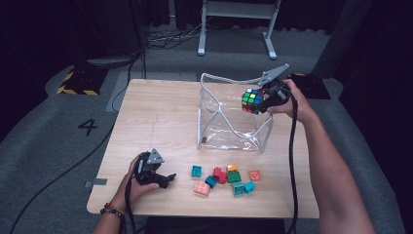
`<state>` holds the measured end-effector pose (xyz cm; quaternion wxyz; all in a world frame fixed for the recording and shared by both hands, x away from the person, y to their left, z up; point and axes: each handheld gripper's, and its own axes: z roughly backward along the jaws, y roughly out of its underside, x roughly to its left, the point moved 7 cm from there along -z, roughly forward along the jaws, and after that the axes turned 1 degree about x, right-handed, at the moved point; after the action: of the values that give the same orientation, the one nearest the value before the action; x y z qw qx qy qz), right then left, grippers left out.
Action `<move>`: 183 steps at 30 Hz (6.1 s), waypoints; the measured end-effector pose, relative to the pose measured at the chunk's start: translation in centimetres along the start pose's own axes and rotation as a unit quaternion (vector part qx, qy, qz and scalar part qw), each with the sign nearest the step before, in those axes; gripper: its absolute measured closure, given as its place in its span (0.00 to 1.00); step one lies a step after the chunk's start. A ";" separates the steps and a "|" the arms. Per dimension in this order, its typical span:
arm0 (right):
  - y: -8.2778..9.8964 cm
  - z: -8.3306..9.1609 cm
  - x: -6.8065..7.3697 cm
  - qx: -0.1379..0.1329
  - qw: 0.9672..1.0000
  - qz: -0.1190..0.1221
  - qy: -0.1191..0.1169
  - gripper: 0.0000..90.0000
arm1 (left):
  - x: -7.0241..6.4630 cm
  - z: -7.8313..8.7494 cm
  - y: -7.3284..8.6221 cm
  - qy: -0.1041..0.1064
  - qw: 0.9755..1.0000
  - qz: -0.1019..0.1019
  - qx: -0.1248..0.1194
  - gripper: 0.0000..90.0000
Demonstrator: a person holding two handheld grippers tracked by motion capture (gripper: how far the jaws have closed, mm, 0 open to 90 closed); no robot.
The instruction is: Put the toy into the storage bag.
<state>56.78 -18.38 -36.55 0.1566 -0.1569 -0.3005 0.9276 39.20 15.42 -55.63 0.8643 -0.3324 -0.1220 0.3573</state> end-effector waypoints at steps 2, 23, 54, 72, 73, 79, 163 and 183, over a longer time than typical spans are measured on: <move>0.3 0.2 0.0 0.016 1.000 0.004 -0.001 0.38 | 0.0 0.0 0.0 0.001 1.000 -0.001 -0.001 0.10; 2.0 0.5 0.2 0.078 0.997 0.017 0.004 0.38 | 0.0 0.0 0.0 0.001 1.000 -0.001 -0.001 0.10; 2.3 1.9 1.4 -0.024 0.999 -0.022 0.012 0.45 | 0.0 0.0 0.0 0.002 1.000 0.000 -0.001 0.10; 3.8 8.0 2.0 -0.149 0.981 -0.087 0.085 0.42 | 0.0 0.0 0.0 0.002 1.000 0.000 -0.001 0.10; 4.0 8.3 2.2 -0.153 0.980 -0.090 0.088 0.41 | 0.0 0.0 0.0 0.002 1.000 0.000 -0.001 0.10; 5.5 10.0 2.9 -0.173 0.975 -0.097 0.104 0.38 | 0.0 0.0 0.0 0.001 1.000 0.000 -0.001 0.10; 18.3 -3.0 13.7 -0.118 0.986 -0.114 -0.034 0.66 | 0.0 0.0 0.0 0.002 1.000 0.000 -0.001 0.10; 16.1 3.0 6.9 -0.170 0.971 -0.158 0.066 0.66 | 0.0 0.0 0.0 0.001 1.000 -0.001 -0.001 0.10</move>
<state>46.22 -29.64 -45.40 0.2914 -0.1925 -0.4636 0.8143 39.24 15.39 -55.63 0.8645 -0.3335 -0.1214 0.3560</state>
